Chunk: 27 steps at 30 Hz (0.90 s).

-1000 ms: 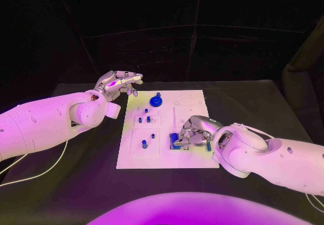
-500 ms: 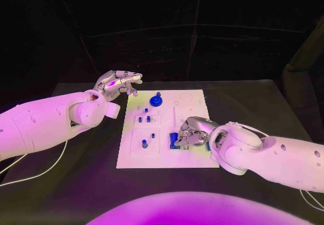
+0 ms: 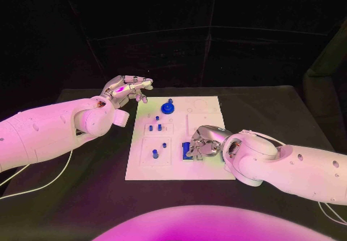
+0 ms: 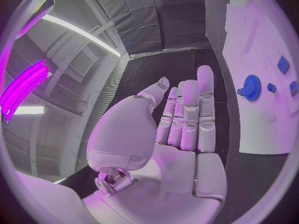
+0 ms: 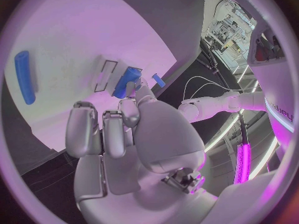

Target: Assemble the parts on the task board

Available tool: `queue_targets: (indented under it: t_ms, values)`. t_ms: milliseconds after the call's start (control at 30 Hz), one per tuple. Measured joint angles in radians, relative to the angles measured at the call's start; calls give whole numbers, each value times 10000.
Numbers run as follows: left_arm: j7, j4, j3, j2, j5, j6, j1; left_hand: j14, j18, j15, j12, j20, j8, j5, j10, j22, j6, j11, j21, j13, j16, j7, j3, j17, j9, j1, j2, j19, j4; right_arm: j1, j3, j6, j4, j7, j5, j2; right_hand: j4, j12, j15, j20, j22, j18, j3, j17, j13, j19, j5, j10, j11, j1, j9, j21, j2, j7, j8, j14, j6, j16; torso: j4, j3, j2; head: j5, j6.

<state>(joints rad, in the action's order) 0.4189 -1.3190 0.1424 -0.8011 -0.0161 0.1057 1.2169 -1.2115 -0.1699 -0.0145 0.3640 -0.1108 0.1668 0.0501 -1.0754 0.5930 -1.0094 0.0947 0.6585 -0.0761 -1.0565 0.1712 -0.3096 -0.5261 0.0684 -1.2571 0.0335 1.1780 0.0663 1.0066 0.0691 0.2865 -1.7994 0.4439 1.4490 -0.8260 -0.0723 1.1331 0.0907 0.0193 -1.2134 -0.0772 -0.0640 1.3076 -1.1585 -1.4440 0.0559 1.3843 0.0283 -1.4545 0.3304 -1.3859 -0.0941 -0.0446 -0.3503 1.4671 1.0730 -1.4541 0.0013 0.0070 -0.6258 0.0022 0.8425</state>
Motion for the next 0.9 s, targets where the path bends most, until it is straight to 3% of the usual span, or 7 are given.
queue_targets:
  t_ms: [167,233,367,567,600,733,900]
  values:
    - [-3,-1,0,-3,0,0,0,0,0,0,0,0,0,0,0,0,0,0,0,0,0,0,0,0,0,0,0,0,0,-11,14,51,-65,6,18,-173,-20,0,-1,0,0,0,-21,0,-34,0,0,-1,-1,9,-28,0,8,-25,117,0,-26,0,-9,10,1,-10,-20]
    - [-4,-1,0,-3,0,0,0,0,1,0,0,0,0,0,0,1,0,0,0,0,0,0,0,0,0,0,0,0,0,-11,13,164,-191,-81,-34,-371,-127,-5,-1,0,1,0,-128,0,-17,0,52,22,-58,210,-106,0,199,-183,318,1,-262,0,-10,13,1,-26,-26]
    - [-5,2,0,-15,0,0,0,0,1,0,0,0,0,0,0,1,0,0,0,1,0,0,0,9,0,0,0,0,0,-11,7,431,-557,-401,-381,-925,-329,-72,-203,96,-26,-1,-330,-1,20,18,588,-56,-306,759,-268,0,507,-479,727,-14,-722,-43,-16,21,0,-69,-33]
    - [-4,8,0,-16,0,7,0,0,1,0,0,0,0,0,0,1,0,0,0,1,0,0,0,9,0,0,0,0,0,24,7,666,-824,-693,-1072,-1740,-399,-116,-249,148,-26,0,-400,-1,28,38,915,-106,-358,956,-365,0,656,-538,899,-40,-858,-66,-58,22,-7,-158,-38]
    - [7,7,0,-11,0,21,0,0,2,0,0,0,0,0,0,1,0,0,0,1,0,0,4,9,0,0,0,0,4,37,7,668,-844,-702,-1160,-1916,-399,-116,-269,179,-25,0,-400,-1,33,14,1076,-106,-358,983,-382,0,629,-538,921,-19,-858,-66,-69,22,-7,-169,-38]
    - [67,9,1,12,0,109,-1,0,2,0,67,0,47,0,0,-21,0,0,0,-17,0,0,42,0,9,-92,-91,0,42,62,6,627,-836,-643,-1287,-2394,-529,-117,-284,216,-25,0,-624,-1,28,38,2495,-140,-393,1183,-494,0,837,-574,1079,-4,-894,-65,-76,23,8,-282,-38]
    - [149,18,1,16,0,207,-23,0,2,0,68,-27,46,0,0,-21,0,0,0,-17,0,0,42,-2,9,-92,-91,27,42,75,7,541,-795,-441,-1166,-2588,-608,-117,-284,217,-37,0,-708,-2,-17,38,2680,-104,-429,1245,-516,0,818,-574,1102,-4,-884,-65,-56,29,13,-363,-76]
